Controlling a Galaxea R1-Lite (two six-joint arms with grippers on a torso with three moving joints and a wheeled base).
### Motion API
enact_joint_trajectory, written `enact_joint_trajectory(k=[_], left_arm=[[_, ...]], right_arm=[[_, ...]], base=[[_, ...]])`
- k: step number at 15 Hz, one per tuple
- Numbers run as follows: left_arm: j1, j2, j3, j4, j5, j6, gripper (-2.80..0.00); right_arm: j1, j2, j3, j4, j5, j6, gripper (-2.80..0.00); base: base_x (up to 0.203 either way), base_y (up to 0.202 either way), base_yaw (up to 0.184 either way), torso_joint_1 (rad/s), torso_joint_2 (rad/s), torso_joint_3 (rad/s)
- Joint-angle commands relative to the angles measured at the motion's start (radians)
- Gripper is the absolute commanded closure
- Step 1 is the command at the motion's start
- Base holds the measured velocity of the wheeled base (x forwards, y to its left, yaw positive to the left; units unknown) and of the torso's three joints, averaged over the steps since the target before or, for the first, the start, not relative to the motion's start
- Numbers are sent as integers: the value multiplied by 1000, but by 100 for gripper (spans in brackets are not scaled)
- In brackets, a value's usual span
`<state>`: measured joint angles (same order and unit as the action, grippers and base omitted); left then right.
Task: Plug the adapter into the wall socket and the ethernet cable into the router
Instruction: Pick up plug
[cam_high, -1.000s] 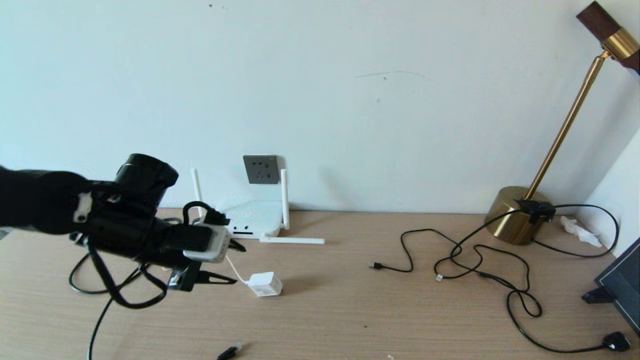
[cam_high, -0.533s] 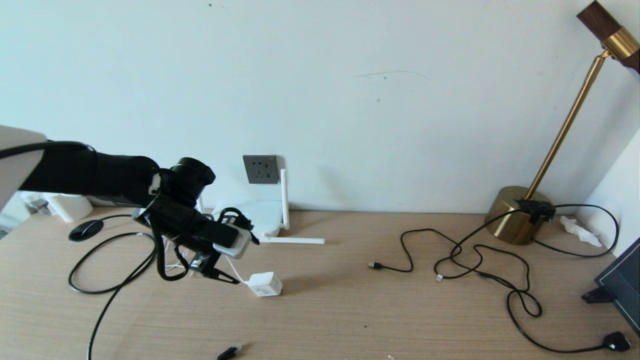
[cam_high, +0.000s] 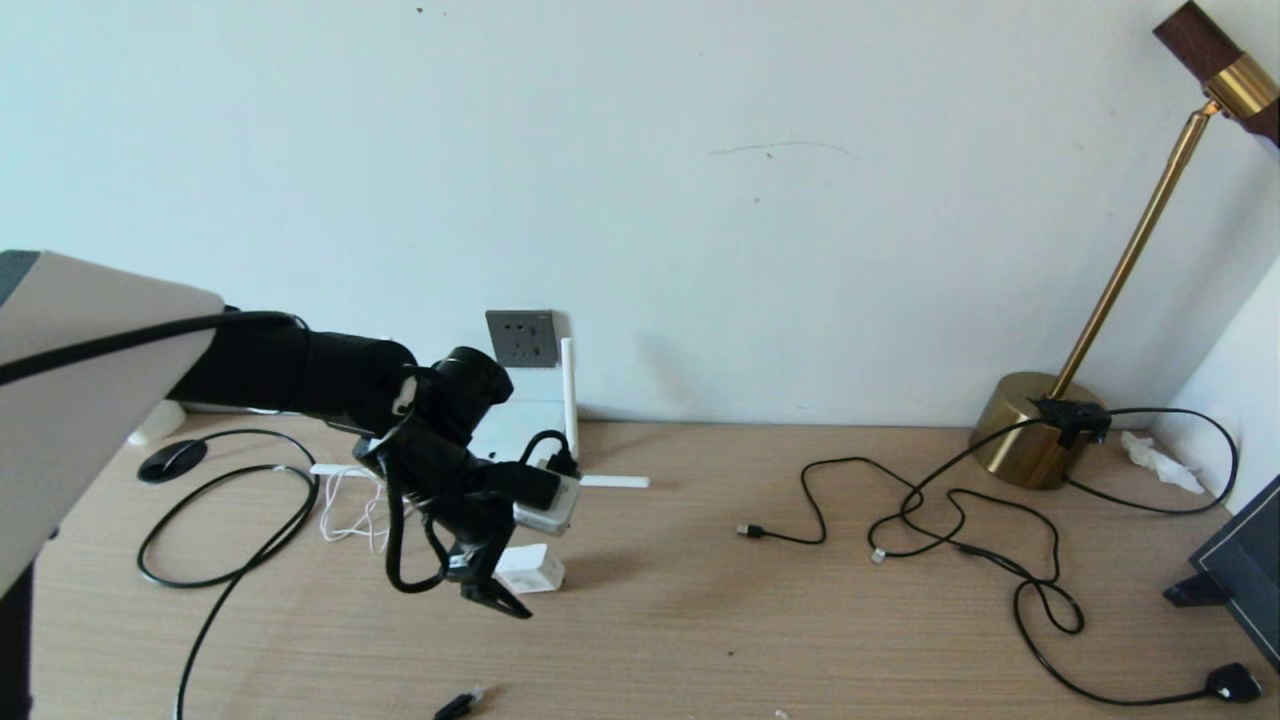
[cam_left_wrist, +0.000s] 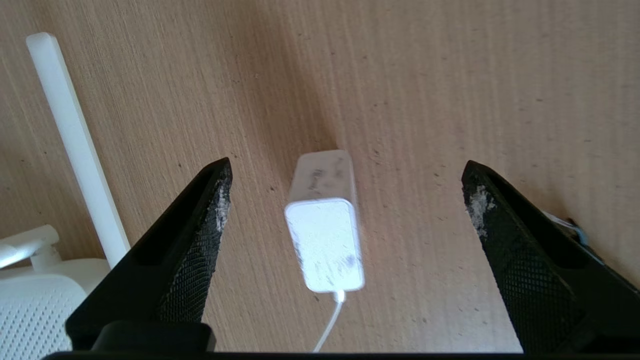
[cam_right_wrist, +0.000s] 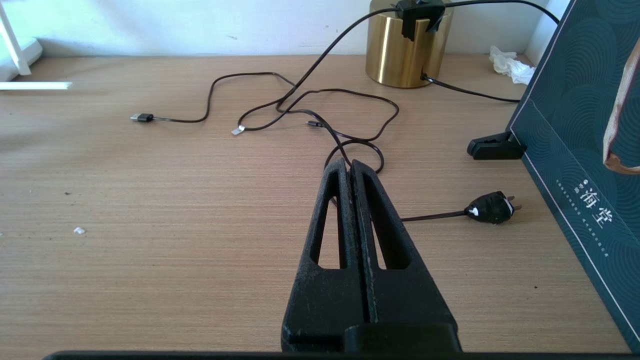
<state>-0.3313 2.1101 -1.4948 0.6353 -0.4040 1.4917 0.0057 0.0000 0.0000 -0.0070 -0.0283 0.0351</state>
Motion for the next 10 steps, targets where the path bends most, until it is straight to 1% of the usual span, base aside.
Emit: enact_joint_trajectory(k=[1,2,10], left_arm=[[-14,49,-31,4,18,4,-280],[-14,59,-31,4,37,4,-280],[-5,71,-30,38,40,6,-280]], right_arm=[[0,0,0,-1,-1,0,0],[0,0,0,-1,-1,0,0],[0,0,0,-1,-1,0,0]], base=[[0,0,0,0,0,0],[0,0,0,0,0,0],[0,0,0,0,0,0]])
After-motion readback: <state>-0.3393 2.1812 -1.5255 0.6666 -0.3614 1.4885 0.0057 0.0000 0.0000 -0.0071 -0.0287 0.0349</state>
